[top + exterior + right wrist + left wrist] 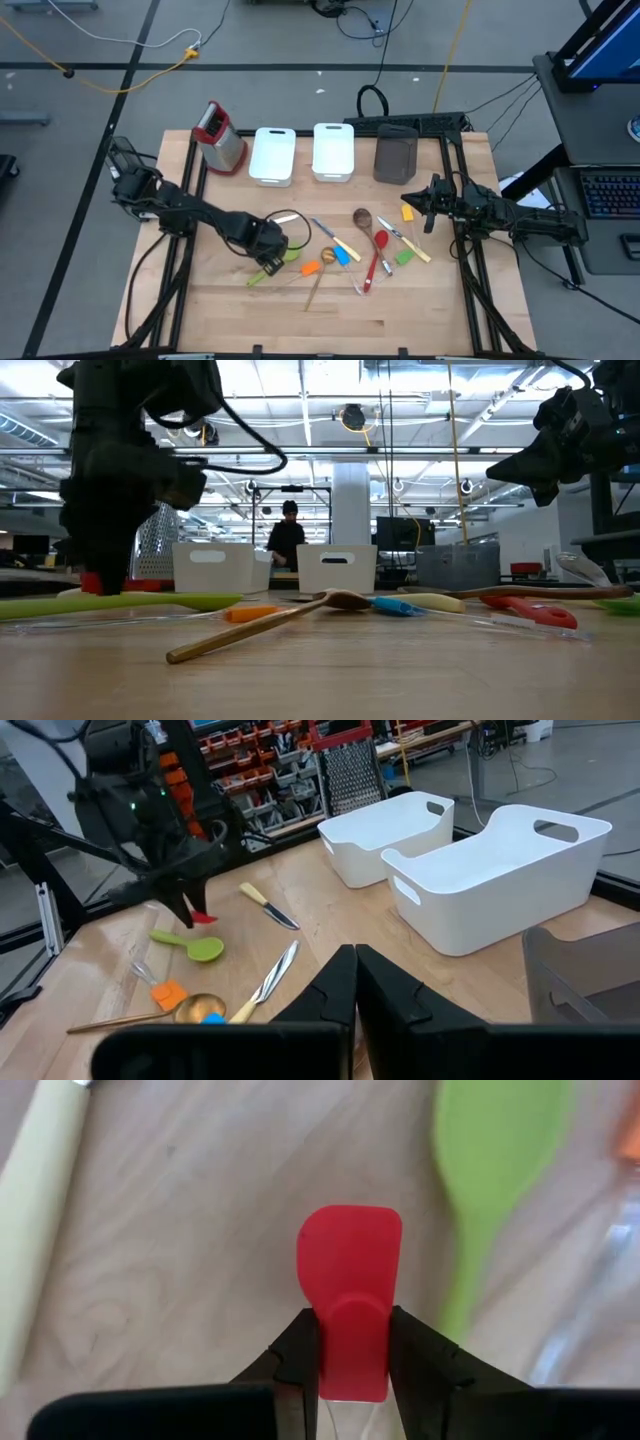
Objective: Pick & Place Kitchen Items
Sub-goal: Put the red spatula into the black bin
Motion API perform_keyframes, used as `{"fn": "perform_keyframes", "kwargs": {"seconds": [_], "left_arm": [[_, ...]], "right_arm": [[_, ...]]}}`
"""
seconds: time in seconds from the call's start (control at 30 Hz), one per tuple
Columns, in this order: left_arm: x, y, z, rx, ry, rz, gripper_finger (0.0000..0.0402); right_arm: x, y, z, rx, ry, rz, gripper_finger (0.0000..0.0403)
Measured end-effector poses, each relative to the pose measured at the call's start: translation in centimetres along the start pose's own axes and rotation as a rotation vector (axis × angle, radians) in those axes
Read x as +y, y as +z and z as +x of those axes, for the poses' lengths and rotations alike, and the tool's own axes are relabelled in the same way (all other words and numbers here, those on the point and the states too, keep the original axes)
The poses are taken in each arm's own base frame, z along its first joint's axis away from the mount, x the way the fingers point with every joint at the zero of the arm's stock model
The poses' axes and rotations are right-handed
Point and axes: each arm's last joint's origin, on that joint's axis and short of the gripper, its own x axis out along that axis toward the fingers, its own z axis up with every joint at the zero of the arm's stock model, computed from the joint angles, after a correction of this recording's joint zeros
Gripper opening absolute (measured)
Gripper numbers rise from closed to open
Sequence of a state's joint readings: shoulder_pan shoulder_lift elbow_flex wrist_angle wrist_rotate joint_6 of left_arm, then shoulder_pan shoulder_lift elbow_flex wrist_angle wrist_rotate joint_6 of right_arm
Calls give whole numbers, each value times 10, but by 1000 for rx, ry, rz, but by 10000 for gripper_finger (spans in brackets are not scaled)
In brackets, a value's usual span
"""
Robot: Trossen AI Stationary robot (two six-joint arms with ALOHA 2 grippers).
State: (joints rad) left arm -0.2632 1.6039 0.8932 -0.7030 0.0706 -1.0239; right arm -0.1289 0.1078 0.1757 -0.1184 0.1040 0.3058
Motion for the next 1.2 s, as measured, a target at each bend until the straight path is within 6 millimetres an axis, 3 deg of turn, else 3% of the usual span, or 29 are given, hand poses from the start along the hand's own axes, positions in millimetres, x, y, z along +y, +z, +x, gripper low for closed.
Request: {"fn": "perform_keyframes", "kwargs": {"seconds": [0.23,0.5,0.77,1.0,1.2], "left_arm": [[4,7,-43,-60,-230,-52,84],[8,42,-107,-477,-625,-151,88],[23,79,-128,-820,-675,-242,84],[41,103,-132,-955,-639,-296,84],[35,122,-141,-1000,-635,-250,84]], "right_arm": [[0,0,0,0,0,-10,4],[0,0,0,0,0,-12,4],[0,0,0,-4,1,-4,4],[3,8,0,-81,31,141,4],[8,23,5,-210,96,289,4]]}}
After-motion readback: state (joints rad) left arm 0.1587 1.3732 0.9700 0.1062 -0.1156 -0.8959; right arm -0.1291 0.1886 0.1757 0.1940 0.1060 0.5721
